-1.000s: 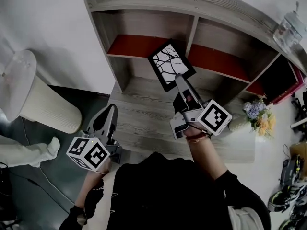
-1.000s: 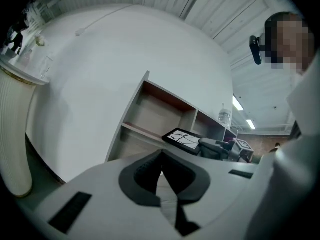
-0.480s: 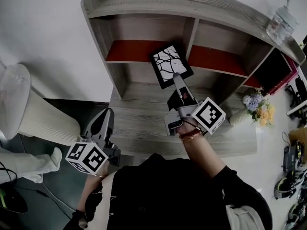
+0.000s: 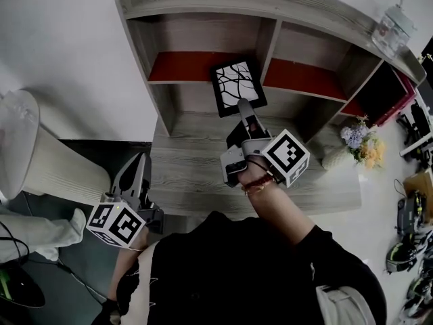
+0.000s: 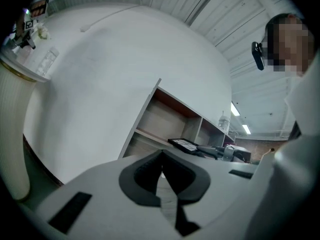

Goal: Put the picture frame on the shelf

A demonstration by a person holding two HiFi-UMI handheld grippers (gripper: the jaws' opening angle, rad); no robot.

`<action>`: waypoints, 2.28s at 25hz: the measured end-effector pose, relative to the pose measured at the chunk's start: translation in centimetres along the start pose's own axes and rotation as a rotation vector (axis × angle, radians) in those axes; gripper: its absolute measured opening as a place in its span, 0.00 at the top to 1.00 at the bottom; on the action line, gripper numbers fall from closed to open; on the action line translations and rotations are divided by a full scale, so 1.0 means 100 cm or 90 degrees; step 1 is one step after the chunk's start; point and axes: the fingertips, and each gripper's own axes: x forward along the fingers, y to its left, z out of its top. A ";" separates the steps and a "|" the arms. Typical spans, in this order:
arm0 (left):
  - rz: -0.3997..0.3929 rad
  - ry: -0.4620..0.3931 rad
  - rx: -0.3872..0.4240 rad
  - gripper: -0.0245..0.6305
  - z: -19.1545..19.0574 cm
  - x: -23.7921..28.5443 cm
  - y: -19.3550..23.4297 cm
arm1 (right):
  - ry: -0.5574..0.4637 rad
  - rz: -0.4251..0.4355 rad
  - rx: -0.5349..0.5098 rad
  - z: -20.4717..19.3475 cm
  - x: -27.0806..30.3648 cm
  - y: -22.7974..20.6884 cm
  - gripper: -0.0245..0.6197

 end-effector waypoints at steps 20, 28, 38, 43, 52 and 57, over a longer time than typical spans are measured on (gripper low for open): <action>0.012 -0.009 -0.021 0.94 -0.003 -0.003 0.010 | -0.074 -0.038 0.078 -0.002 0.013 -0.009 0.85; 0.022 -0.012 -0.015 0.94 0.001 -0.001 0.015 | -0.095 -0.041 0.131 -0.006 0.018 -0.016 0.85; 0.025 -0.004 -0.012 0.94 -0.001 0.003 0.018 | -0.112 -0.052 0.170 0.000 0.025 -0.028 0.85; 0.025 -0.005 -0.009 0.94 -0.001 0.007 0.019 | -0.118 -0.048 0.181 0.006 0.029 -0.029 0.85; 0.031 -0.010 -0.011 0.94 -0.001 0.010 0.016 | -0.114 -0.048 0.185 0.009 0.035 -0.031 0.85; 0.037 -0.012 -0.014 0.94 0.000 0.011 0.020 | -0.115 -0.050 0.184 0.009 0.041 -0.033 0.84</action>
